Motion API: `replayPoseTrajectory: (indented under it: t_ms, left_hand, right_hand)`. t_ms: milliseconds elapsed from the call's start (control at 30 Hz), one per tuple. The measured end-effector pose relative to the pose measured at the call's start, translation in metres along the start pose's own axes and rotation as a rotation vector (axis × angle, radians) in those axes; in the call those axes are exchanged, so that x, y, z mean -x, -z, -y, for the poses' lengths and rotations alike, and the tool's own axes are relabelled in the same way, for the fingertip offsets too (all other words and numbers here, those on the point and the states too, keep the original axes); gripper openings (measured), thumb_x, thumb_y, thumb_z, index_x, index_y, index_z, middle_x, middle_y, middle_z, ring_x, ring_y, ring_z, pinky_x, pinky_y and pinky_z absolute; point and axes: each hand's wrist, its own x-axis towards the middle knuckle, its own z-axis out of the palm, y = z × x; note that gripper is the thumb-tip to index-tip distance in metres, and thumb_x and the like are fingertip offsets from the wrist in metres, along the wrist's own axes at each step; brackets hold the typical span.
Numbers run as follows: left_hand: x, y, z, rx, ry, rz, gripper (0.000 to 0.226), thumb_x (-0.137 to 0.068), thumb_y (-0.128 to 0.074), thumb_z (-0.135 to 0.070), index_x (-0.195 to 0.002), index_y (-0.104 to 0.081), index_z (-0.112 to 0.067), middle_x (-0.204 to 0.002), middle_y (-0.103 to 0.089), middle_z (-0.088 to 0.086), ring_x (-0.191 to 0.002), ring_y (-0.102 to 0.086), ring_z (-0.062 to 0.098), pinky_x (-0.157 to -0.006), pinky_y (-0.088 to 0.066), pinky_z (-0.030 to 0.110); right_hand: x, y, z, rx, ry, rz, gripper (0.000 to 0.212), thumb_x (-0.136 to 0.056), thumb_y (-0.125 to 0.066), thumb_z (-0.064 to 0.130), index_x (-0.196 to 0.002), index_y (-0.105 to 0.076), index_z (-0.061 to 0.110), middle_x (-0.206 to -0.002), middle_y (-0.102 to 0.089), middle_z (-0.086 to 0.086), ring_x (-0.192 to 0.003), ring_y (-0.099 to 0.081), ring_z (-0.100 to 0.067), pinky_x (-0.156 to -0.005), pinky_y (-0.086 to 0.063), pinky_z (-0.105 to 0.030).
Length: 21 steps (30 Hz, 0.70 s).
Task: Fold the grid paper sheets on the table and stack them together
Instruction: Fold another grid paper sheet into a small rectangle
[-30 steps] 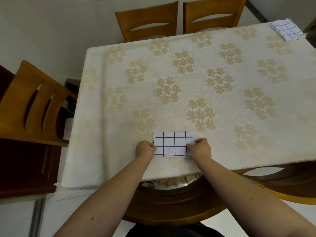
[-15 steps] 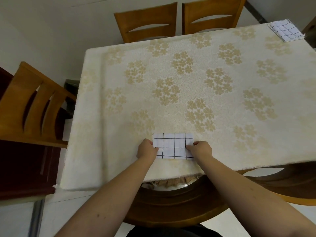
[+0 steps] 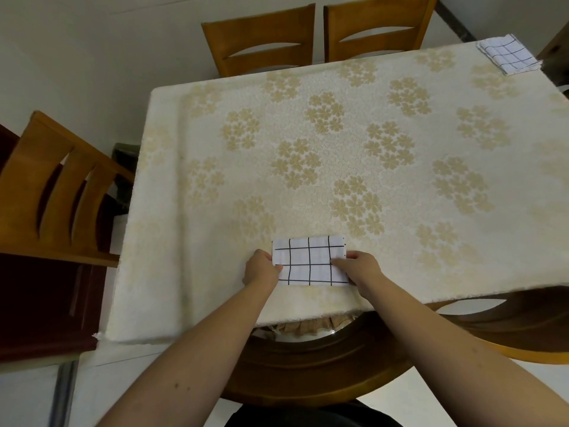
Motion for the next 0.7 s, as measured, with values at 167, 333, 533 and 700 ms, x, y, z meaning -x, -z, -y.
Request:
replayPoseTrajectory:
  t_ms: [167,333,533,700]
  left_hand:
    - [0.001,0.000,0.001,0.015,-0.013,-0.003,0.027,-0.085,-0.072,-0.025,-0.097,-0.048,-0.021,-0.105,-0.062,0.005,-0.090,-0.060,0.023,-0.085,-0.052,0.039]
    - [0.004,0.004,0.006,0.058,-0.057,0.012,0.032,-0.083,-0.074,-0.029,-0.099,-0.048,-0.020,-0.104,-0.061,0.005,-0.089,-0.059,0.023,-0.079,-0.051,0.035]
    - [0.015,0.012,0.014,0.363,-0.152,0.008,0.052,-0.084,-0.068,-0.047,-0.123,-0.052,-0.017,-0.115,-0.055,0.000,-0.098,-0.056,0.015,-0.080,-0.044,0.025]
    - [0.022,0.033,0.011,0.808,-0.038,0.332,0.023,-0.094,-0.060,-0.033,-0.108,-0.064,-0.015,-0.111,-0.069,0.004,-0.102,-0.065,0.020,-0.087,-0.053,0.035]
  right_hand:
    - [0.000,0.007,-0.001,-0.030,0.051,0.047,0.007,-0.088,-0.066,0.014,-0.094,-0.069,0.010,-0.095,-0.073,-0.014,-0.085,-0.070,-0.029,-0.076,-0.059,-0.040]
    - [0.012,0.012,0.004,-0.010,0.228,0.097,0.004,-0.091,-0.064,0.009,-0.094,-0.067,0.010,-0.089,-0.074,-0.011,-0.080,-0.072,-0.028,-0.076,-0.059,-0.046]
    - [0.027,0.024,0.021,-0.076,0.331,0.198,0.005,-0.091,-0.064,0.013,-0.096,-0.067,0.012,-0.090,-0.074,-0.012,-0.088,-0.070,-0.034,-0.081,-0.057,-0.049]
    - [0.032,0.028,0.024,-0.116,0.323,0.239,0.007,-0.091,-0.065,0.014,-0.091,-0.071,0.019,-0.087,-0.065,-0.018,-0.079,-0.061,-0.029,-0.077,-0.052,-0.047]
